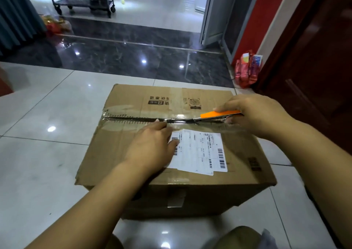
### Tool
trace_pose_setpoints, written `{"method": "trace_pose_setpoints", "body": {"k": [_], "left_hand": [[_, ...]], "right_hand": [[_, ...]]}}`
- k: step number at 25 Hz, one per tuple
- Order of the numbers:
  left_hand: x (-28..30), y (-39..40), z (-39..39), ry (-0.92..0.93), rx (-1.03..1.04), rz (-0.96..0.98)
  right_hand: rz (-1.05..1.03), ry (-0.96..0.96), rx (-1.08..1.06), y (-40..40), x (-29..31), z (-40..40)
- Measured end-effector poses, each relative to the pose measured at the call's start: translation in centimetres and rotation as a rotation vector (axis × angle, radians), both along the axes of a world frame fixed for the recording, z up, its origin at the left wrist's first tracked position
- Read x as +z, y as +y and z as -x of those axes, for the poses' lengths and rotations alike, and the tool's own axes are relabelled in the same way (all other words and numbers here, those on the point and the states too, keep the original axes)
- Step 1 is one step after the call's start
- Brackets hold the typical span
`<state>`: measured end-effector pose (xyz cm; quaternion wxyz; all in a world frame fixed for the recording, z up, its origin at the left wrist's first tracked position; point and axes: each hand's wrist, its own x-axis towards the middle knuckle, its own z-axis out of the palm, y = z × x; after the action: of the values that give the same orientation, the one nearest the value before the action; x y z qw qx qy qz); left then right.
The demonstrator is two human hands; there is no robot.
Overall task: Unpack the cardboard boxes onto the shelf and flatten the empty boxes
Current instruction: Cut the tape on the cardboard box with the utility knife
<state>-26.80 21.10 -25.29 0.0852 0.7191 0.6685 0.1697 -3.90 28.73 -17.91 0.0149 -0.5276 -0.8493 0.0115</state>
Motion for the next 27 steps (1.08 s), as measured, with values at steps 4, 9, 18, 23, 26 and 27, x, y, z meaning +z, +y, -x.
{"method": "trace_pose_setpoints", "body": {"k": [4, 9, 18, 23, 26, 27], "left_hand": [[-0.5, 0.2, -1.5, 0.052, -0.014, -0.044], [-1.3, -0.1, -1.5, 0.043, -0.007, -0.022], [-1.8, -0.1, -1.8, 0.016, -0.016, 0.01], [-1.8, 0.3, 0.3, -0.009, -0.049, 0.036], [-1.8, 0.7, 2.9, -0.015, -0.062, 0.037], [-1.7, 0.8, 4.0, -0.018, -0.058, 0.037]], "right_hand": [[0.033, 0.133, -0.069, -0.4, -1.3, -2.9], [0.131, 0.672, -0.192, -1.4, -2.8, -5.2], [0.074, 0.594, -0.292, -2.8, -7.2, -3.9], [0.045, 0.59, -0.314, -3.6, -7.3, -2.4], [0.031, 0.568, -0.308, -4.7, -7.5, -0.3], [0.029, 0.568, -0.304, -5.2, -7.5, 0.6]]}}
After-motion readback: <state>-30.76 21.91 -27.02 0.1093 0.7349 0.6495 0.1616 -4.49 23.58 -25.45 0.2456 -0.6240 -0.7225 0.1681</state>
